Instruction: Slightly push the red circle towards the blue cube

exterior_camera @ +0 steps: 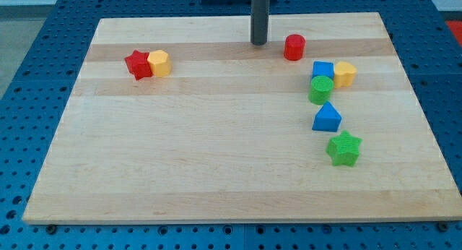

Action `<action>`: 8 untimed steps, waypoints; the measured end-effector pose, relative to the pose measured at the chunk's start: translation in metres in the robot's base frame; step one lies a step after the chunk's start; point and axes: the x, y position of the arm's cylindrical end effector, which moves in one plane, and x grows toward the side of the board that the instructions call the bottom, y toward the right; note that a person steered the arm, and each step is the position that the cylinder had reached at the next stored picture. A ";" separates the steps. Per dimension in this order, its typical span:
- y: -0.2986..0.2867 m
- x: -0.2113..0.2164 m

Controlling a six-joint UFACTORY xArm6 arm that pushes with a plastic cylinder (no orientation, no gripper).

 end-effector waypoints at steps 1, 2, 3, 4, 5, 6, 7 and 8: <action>0.003 0.023; 0.012 0.045; 0.016 0.056; 0.016 0.049; 0.016 0.023; 0.016 -0.012; 0.016 -0.034; 0.021 -0.035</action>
